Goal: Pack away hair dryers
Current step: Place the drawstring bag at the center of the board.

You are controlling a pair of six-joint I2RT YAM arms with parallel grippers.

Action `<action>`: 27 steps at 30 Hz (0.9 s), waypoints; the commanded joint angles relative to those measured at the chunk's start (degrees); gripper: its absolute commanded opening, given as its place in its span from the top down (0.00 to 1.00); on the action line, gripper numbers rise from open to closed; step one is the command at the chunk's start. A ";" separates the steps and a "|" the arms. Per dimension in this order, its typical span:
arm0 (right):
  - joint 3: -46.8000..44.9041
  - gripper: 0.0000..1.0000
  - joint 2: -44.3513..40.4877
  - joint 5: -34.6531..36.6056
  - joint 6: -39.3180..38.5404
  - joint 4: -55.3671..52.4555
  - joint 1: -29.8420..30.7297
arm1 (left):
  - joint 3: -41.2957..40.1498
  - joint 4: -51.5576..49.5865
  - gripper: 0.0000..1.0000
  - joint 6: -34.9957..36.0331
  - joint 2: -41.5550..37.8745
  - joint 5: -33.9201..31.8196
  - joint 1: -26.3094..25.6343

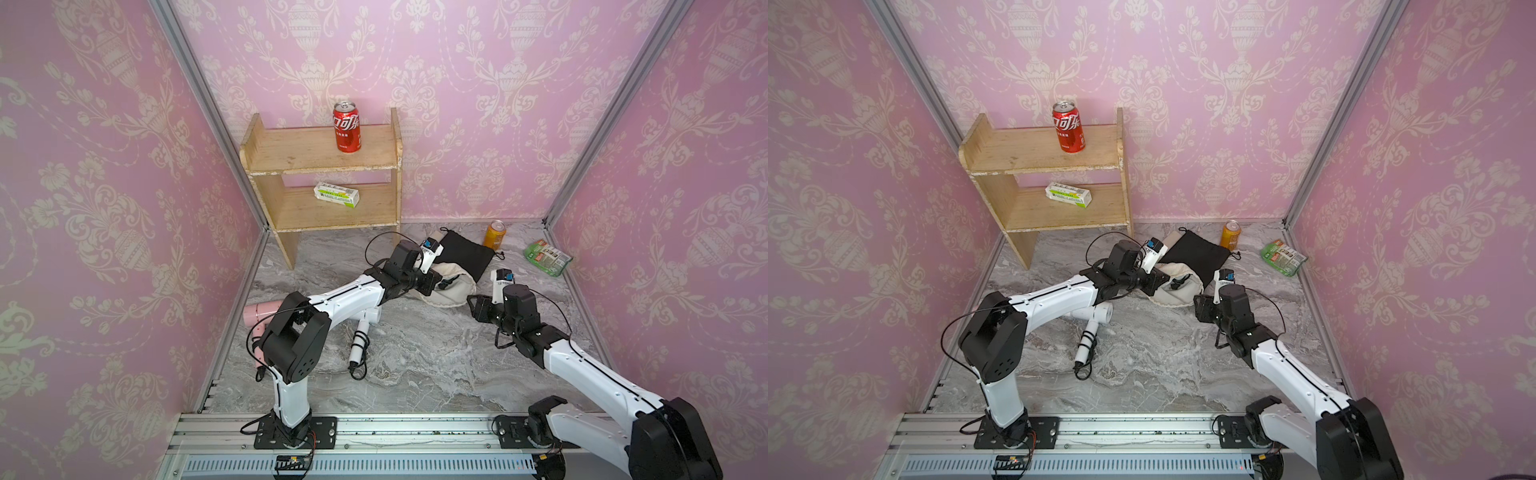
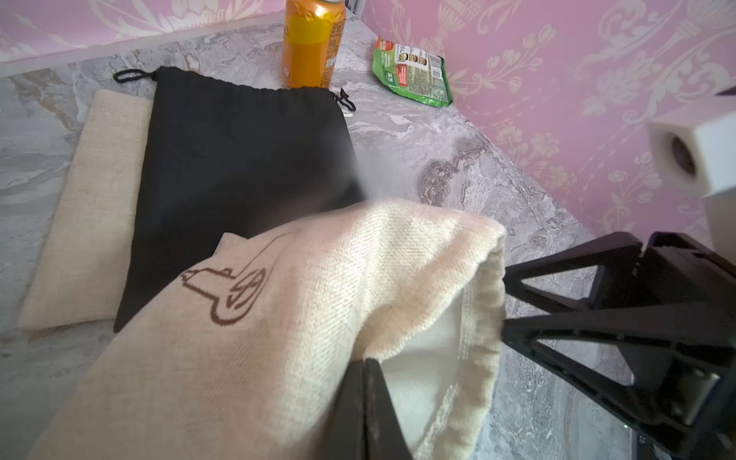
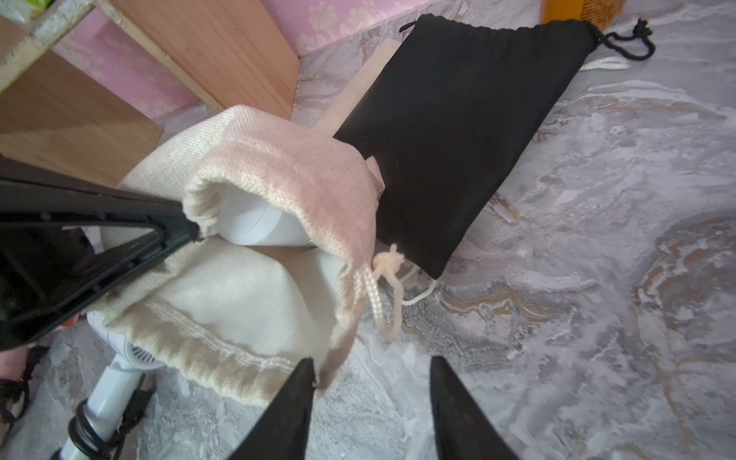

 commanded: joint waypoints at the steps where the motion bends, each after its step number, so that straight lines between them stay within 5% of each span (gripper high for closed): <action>1: -1.04 0.38 -4.33 -0.14 -0.06 -5.23 0.28 | -2.80 3.10 1.00 -2.05 -3.07 -1.78 -1.84; 9: -1.88 0.32 -11.52 -3.22 1.14 -11.35 0.29 | -10.75 4.13 1.00 -4.48 -7.65 -3.39 -3.13; 15: -1.81 0.31 -8.29 -6.46 1.32 -10.71 0.26 | -15.26 1.78 1.00 -5.05 -10.75 -5.67 -3.12; 18: -1.65 0.28 -5.91 -7.00 1.68 -9.55 0.33 | -16.48 -0.10 0.82 -6.03 -12.12 -9.60 -3.07; 21: -1.08 0.25 -4.02 -7.51 1.77 -8.66 0.36 | -17.91 -1.68 0.47 -6.90 -14.97 -13.37 -3.04; 27: 1.43 0.23 0.29 -7.70 1.27 -8.22 0.71 | -20.68 -6.02 0.34 -11.08 -20.69 -14.00 -2.99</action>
